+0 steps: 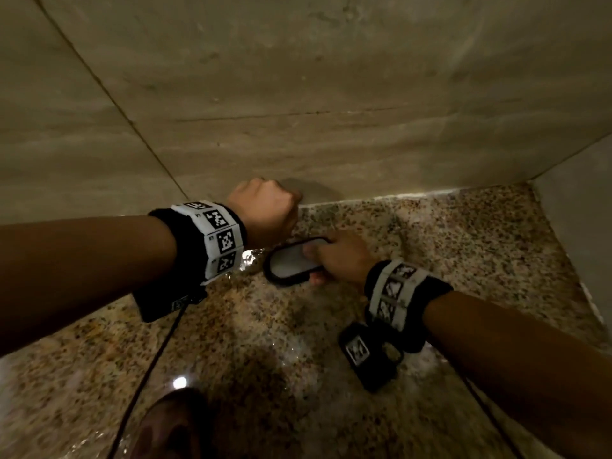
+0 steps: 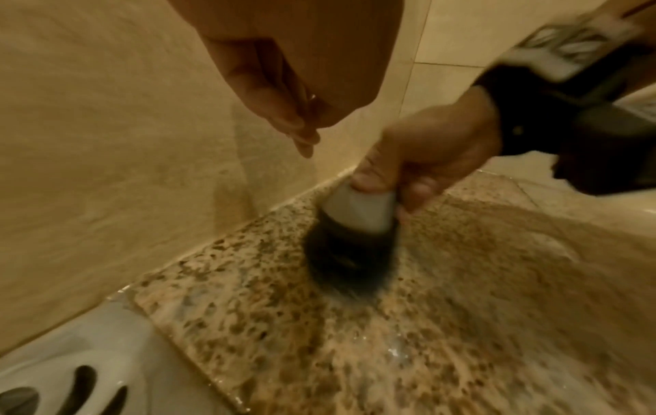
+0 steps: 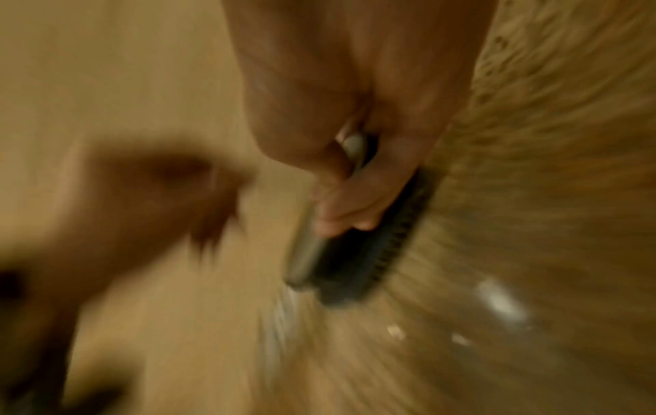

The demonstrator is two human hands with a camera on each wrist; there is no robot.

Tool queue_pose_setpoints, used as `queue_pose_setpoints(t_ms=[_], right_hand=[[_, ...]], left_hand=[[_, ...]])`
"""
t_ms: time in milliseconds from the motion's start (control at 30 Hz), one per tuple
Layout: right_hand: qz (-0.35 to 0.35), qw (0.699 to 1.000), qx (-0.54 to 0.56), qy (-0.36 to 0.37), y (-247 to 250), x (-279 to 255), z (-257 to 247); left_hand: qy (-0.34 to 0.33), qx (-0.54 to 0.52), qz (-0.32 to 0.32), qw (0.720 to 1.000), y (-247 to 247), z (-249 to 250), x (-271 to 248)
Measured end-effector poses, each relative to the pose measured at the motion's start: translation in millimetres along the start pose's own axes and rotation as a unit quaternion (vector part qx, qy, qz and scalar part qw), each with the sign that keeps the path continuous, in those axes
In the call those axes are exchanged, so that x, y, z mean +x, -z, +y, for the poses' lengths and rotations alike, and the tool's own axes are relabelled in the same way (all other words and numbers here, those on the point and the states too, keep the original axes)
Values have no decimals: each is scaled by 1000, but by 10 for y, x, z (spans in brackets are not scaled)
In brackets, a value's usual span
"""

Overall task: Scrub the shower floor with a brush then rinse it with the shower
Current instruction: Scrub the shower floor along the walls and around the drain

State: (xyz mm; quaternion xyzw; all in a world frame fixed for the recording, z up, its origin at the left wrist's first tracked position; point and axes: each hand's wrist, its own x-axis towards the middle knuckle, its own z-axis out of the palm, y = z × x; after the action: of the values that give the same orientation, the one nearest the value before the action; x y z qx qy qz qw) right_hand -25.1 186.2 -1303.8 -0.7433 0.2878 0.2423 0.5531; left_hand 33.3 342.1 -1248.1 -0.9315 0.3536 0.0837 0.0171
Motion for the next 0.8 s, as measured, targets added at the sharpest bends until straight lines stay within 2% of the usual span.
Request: queue_pose_setpoints(t_ms=[33, 133, 233, 267, 367, 467, 500, 567, 633, 733, 800], right_hand=[[4, 1000, -7, -4, 44, -27, 24], [86, 994, 69, 7, 260, 112, 41], [27, 999, -17, -10, 385, 19, 127], [40, 999, -11, -7, 477, -15, 160], [164, 983, 77, 2, 814, 45, 243], [99, 995, 15, -9, 854, -13, 356], [90, 995, 29, -8, 871, -28, 374], [131, 988, 80, 19, 989, 29, 340], [149, 981, 118, 35, 1116, 165, 249], [139, 980, 138, 38, 1269, 315, 142], [172, 975, 142, 20, 1530, 396, 172]], left_hand=[[-13, -3, -15, 1000, 11, 49, 4], [-39, 2, -37, 999, 10, 171, 77], [-49, -67, -22, 996, -81, 259, 159], [-62, -87, -16, 994, -103, 323, 184], [-122, -63, 17, 990, -82, 561, 299], [-179, -40, 46, 982, -63, 708, 344], [-197, -36, 49, 979, -47, 774, 357], [-223, -31, 75, 971, -113, 846, 448], [-224, -33, 66, 972, -172, 889, 578], [-163, -55, 18, 985, -235, 882, 730], [-140, -46, 29, 989, -237, 956, 817]])
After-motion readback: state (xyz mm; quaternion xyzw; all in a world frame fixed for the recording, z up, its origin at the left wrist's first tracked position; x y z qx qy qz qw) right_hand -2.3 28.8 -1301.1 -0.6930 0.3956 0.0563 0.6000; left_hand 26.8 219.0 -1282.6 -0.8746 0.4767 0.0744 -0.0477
